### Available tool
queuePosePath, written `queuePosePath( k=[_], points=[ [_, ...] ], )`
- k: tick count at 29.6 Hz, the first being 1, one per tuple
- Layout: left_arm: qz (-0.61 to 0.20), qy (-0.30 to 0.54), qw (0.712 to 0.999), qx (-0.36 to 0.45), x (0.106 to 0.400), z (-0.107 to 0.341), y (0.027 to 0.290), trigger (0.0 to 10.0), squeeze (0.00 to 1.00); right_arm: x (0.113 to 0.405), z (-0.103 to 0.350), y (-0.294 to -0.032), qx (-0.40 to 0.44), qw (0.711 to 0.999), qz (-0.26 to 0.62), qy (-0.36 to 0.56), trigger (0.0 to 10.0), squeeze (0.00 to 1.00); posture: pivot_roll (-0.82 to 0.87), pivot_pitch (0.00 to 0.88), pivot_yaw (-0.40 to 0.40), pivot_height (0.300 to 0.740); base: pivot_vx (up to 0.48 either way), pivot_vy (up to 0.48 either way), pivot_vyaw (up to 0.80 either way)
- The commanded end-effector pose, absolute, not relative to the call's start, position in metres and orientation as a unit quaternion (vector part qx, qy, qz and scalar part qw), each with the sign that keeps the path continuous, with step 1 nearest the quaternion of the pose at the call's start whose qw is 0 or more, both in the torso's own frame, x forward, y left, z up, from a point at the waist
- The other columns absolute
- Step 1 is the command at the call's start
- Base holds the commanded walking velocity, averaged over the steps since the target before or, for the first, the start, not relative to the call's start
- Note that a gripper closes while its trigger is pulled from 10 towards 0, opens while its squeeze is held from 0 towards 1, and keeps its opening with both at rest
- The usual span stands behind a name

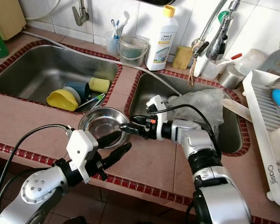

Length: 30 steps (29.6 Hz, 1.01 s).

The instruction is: Kitchen organization

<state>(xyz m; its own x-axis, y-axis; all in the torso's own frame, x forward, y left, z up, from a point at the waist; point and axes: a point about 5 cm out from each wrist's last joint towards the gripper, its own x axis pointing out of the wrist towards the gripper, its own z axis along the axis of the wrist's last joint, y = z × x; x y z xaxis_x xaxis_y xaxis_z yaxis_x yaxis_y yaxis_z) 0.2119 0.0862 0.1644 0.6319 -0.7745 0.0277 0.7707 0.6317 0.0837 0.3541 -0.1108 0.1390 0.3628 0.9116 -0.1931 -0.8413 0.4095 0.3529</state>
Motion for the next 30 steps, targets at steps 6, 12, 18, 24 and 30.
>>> queuePosePath(
  k=[6,12,18,24,30],
  points=[
    [-0.441,-0.03,0.896,0.024,0.204,0.167,0.079,10.0,0.0,0.363,0.145,-0.106,0.111,0.823,0.526,0.182,10.0,0.0,0.07,0.143,-0.162,0.74,0.0,0.0,0.0],
    [-0.44,-0.032,0.897,0.022,0.203,0.17,0.078,10.0,0.0,0.366,0.143,-0.105,0.115,0.827,0.512,0.203,10.0,0.0,0.07,0.147,-0.167,0.74,0.0,0.0,0.0],
    [-0.435,-0.035,0.9,0.018,0.203,0.171,0.077,10.0,0.0,0.368,0.136,-0.106,0.113,0.844,0.48,0.212,8.4,0.0,0.07,0.149,-0.17,0.74,0.0,0.0,0.0],
    [-0.435,-0.036,0.899,0.015,0.203,0.173,0.075,10.0,0.0,0.369,0.133,-0.107,0.123,0.852,0.465,0.206,0.0,0.0,0.07,0.152,-0.171,0.74,0.0,0.0,0.0],
    [-0.442,-0.032,0.897,0.016,0.201,0.173,0.075,10.0,0.0,0.371,0.134,-0.107,0.138,0.853,0.462,0.202,0.0,0.0,0.07,0.152,-0.168,0.74,0.0,0.0,0.0]
  ],
)
